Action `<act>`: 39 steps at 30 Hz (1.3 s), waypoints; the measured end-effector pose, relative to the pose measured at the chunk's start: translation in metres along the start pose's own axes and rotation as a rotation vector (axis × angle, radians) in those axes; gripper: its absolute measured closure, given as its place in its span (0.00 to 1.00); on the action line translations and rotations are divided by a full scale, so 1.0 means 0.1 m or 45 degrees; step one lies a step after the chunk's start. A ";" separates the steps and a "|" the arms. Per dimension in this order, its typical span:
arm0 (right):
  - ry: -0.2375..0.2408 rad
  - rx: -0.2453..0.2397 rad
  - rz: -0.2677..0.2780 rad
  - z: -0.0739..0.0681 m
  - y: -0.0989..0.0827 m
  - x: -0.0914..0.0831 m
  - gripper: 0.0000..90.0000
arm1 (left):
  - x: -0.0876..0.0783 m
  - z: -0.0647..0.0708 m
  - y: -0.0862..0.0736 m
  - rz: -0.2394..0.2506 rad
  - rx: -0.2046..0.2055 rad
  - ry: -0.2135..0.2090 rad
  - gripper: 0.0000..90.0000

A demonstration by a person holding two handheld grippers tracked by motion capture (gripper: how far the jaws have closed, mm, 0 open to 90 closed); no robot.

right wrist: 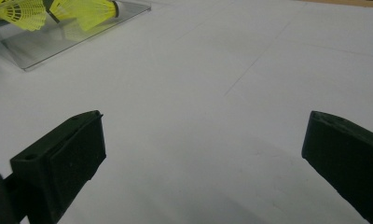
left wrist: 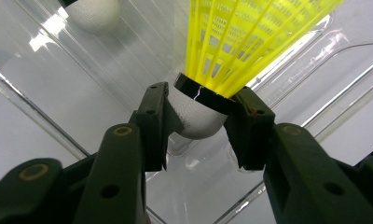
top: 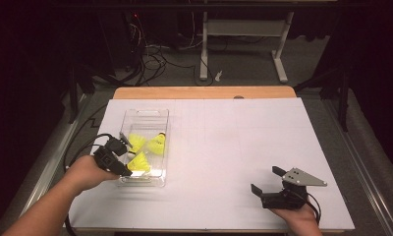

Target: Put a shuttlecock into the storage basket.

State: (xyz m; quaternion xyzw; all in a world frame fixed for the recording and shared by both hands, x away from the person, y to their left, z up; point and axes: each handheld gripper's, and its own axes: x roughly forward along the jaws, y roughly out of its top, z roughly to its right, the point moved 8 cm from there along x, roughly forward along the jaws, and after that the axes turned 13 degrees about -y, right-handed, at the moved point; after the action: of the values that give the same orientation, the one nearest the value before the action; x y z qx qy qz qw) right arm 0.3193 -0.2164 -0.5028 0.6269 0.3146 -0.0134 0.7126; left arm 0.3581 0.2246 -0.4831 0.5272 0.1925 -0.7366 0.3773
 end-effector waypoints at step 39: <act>-0.001 0.016 0.024 0.02 0.04 -0.03 0.00 | -0.34 0.17 0.19 0.326 0.020 0.027 0.18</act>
State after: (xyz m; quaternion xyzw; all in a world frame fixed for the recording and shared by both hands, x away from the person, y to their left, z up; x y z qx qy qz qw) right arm 0.3192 -0.2190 -0.4981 0.6344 0.3085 -0.0089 0.7087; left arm 0.3668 0.2129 -0.4428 0.5583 0.1219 -0.6781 0.4622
